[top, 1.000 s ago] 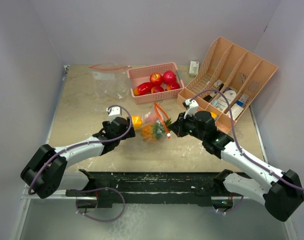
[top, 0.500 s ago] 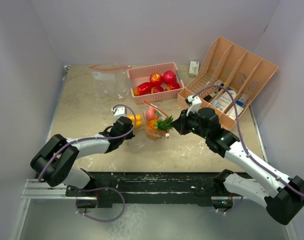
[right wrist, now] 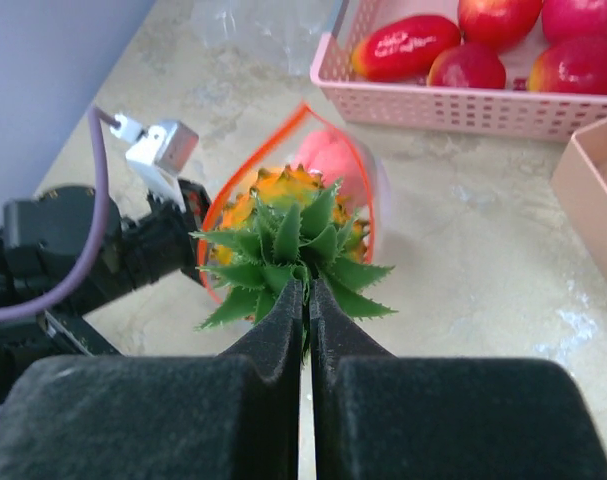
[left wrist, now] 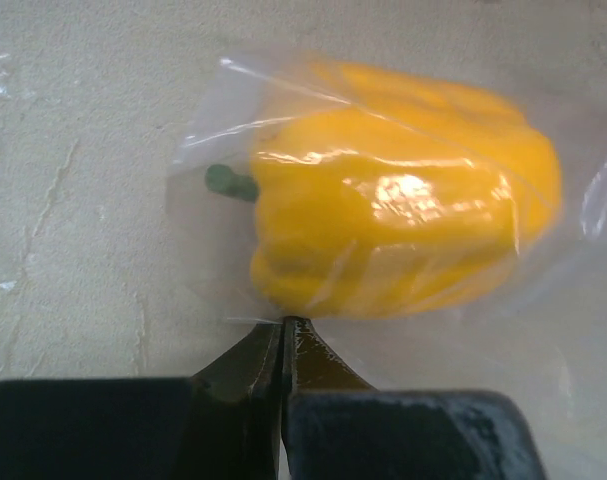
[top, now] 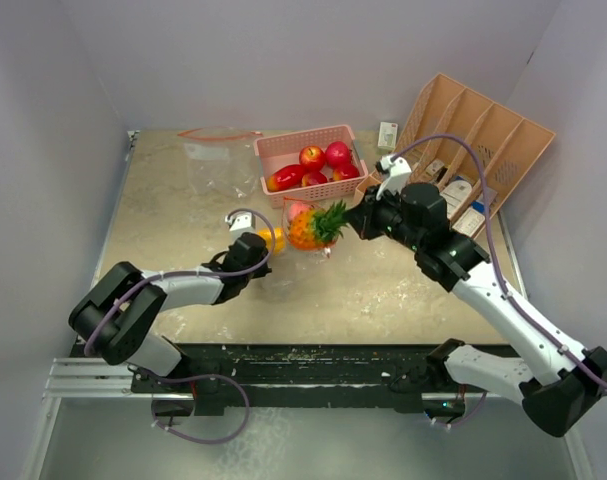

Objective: Open the zip-top bag and remove the fake food
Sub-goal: Pick up the fake fruit from the zipper food storage bag.

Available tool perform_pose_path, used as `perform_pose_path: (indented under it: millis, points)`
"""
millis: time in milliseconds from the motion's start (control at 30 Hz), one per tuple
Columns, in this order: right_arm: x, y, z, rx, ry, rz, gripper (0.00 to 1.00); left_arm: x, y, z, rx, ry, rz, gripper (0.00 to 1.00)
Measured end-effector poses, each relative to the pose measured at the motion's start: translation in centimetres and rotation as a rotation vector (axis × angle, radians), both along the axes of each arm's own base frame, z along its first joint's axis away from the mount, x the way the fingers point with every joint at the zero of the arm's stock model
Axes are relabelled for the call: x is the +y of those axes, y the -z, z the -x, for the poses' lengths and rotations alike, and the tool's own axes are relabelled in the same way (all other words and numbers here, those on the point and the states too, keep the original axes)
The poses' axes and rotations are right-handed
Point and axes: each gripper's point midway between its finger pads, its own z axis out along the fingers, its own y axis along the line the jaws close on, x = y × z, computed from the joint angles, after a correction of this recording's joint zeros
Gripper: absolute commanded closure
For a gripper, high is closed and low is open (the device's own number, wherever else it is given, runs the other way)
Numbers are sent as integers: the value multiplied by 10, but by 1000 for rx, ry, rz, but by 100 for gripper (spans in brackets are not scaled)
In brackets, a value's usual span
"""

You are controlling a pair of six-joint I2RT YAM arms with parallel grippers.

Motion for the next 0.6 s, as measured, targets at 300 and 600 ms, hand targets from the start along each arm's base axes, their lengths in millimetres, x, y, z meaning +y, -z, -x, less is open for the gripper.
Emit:
perform_pose_path:
  millis: [300,600]
  points:
    - [-5,-51,-52,-57,57,-55,100,9,0,2,3,-25,-27,100]
    - [-5,-47,-142,-12,72,-64,100,5,-11,1,-19,-16,1,100]
